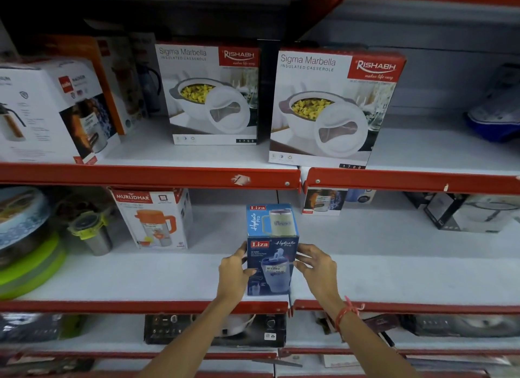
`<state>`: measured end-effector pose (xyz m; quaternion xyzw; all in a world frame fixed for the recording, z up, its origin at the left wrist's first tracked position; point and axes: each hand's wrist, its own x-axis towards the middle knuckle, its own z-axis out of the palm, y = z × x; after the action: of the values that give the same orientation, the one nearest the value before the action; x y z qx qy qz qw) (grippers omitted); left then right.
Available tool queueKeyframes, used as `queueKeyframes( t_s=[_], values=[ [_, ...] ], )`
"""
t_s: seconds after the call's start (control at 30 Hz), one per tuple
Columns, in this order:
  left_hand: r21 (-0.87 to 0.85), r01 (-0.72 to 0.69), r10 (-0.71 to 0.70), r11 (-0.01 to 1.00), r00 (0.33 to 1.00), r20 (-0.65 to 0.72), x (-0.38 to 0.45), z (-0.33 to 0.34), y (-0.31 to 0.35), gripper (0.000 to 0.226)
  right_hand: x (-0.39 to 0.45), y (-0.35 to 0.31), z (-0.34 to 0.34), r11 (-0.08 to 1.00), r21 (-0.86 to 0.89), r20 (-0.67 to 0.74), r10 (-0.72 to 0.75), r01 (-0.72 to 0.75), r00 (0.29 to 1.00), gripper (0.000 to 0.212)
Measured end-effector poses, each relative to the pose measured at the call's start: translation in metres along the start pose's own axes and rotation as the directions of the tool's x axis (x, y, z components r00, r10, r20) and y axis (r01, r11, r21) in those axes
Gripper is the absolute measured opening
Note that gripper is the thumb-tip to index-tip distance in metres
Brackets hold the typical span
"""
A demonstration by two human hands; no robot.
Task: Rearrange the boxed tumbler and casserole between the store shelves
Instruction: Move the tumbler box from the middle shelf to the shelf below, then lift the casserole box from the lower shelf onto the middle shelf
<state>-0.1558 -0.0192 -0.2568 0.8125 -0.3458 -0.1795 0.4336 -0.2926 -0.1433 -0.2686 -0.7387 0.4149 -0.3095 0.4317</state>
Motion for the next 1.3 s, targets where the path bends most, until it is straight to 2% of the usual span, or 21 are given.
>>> queueKeyframes(
  t_s=[0.1,0.23,0.3,0.43,0.5,0.63,0.8,0.93,1.03,1.13,1.3],
  values=[
    [0.013,-0.012,0.012,1.000,1.000,0.029,0.003,-0.014,0.007,0.067,0.006,-0.017,-0.017,0.993,-0.072,0.031,-0.091,0.093,0.995,0.031],
    [0.037,-0.127,0.129,0.991,0.990,-0.053,0.003,-0.043,0.030,0.069,0.020,-0.055,-0.047,0.961,-0.135,0.003,-0.244,0.243,0.970,0.029],
    [0.063,-0.222,0.227,0.973,0.968,-0.103,0.004,-0.059,0.049,0.065,0.028,-0.080,-0.062,0.939,-0.126,-0.070,-0.330,0.319,0.942,0.029],
    [0.033,-0.422,0.418,0.906,0.882,-0.217,0.016,-0.086,0.100,0.055,0.044,-0.124,-0.089,0.875,-0.096,-0.295,-0.480,0.474,0.826,0.024],
    [-0.013,-0.489,0.466,0.872,0.838,-0.283,0.029,-0.094,0.125,0.051,0.055,-0.139,-0.099,0.877,-0.064,-0.394,-0.461,0.477,0.795,0.027],
    [-0.117,-0.547,0.474,0.829,0.798,-0.371,0.060,-0.096,0.163,0.053,0.082,-0.158,-0.113,0.920,-0.021,-0.489,-0.350,0.390,0.799,0.054],
    [-0.230,-0.486,0.399,0.843,0.852,-0.339,0.096,-0.080,0.187,0.071,0.110,-0.157,-0.121,0.964,0.051,-0.462,-0.210,0.263,0.862,0.084],
    [-0.253,-0.383,0.328,0.888,0.915,-0.233,0.122,-0.071,0.196,0.076,0.131,-0.149,-0.130,0.976,0.104,-0.392,-0.137,0.192,0.910,0.098],
    [-0.217,-0.358,0.335,0.908,0.933,-0.136,0.134,-0.068,0.200,0.078,0.141,-0.146,-0.133,0.977,0.142,-0.323,-0.106,0.159,0.941,0.096],
    [-0.170,-0.367,0.360,0.914,0.930,-0.075,0.138,-0.069,0.199,0.072,0.146,-0.144,-0.134,0.964,0.173,-0.271,-0.149,0.201,0.951,0.081],
    [-0.143,-0.435,0.399,0.889,0.889,-0.224,0.129,-0.085,0.188,0.058,0.141,-0.144,-0.139,0.932,0.228,-0.259,-0.220,0.281,0.940,0.068]
  ],
)
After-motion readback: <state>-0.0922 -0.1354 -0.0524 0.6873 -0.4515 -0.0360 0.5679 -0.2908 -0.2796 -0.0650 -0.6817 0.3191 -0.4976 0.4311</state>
